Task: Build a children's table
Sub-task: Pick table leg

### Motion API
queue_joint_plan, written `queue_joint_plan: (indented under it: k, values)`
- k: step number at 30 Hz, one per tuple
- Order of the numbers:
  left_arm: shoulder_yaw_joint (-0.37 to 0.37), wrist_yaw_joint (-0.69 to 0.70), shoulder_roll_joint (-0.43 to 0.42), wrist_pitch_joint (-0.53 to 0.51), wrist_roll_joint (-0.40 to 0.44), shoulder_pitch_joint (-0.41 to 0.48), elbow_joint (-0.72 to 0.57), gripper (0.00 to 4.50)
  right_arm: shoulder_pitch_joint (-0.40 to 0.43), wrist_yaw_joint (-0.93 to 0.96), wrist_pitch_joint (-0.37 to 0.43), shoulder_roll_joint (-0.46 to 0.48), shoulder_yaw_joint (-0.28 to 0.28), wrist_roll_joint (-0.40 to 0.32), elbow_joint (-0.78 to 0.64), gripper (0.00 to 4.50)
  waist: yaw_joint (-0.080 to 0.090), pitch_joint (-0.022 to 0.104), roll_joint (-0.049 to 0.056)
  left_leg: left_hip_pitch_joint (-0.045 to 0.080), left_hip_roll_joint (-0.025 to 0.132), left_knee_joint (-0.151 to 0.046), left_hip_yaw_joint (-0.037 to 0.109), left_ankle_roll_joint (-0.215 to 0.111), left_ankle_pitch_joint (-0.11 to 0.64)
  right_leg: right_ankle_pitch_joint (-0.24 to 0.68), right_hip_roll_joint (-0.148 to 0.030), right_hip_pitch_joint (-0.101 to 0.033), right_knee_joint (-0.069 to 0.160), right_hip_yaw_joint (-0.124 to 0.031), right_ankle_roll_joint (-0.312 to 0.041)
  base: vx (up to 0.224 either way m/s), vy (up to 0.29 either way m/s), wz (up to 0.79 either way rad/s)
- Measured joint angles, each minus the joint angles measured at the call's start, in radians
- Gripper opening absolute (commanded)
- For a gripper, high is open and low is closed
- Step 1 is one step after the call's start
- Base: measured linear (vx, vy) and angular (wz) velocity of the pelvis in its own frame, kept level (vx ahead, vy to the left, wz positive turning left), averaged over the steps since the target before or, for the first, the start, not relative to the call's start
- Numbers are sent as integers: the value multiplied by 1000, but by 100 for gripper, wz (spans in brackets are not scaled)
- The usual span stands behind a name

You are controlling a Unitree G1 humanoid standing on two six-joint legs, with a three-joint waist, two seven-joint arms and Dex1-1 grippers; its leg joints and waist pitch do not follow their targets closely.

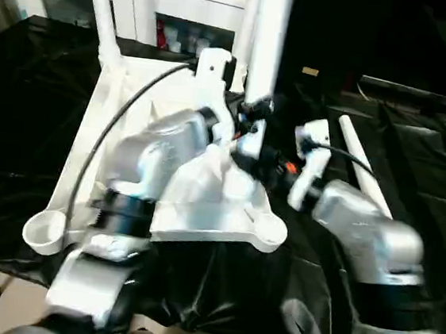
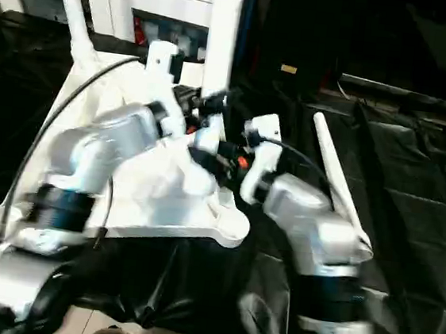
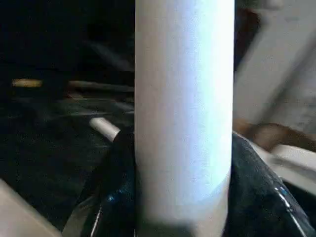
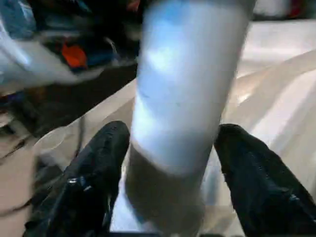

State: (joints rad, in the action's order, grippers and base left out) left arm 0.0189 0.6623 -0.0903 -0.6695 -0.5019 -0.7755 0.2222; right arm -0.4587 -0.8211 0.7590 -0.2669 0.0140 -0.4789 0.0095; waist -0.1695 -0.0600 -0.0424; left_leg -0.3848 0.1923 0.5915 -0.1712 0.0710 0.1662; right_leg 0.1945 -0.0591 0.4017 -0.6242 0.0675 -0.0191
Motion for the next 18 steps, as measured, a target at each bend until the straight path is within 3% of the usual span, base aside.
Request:
queue_joint_plan:
  k: [9,14,18]
  values:
    - [4,254,-48,-92,-174,28,-74,189,18,-187,18,-72,37,-90,-46,304,2,0,0,2,0,0,0,0,0,0,0,0,-3,0,-1,0,0,0]
    - [5,288,-53,-110,-199,28,-88,189,18,-210,18,-70,42,-111,-51,304,2,0,0,2,0,1,0,0,0,-1,0,0,-3,0,-1,0,0,0]
    - [5,292,-55,-110,-200,29,-88,189,18,-212,17,-62,43,-120,-51,267,1,0,0,2,0,1,0,0,0,-1,0,0,-3,0,-1,0,0,0]
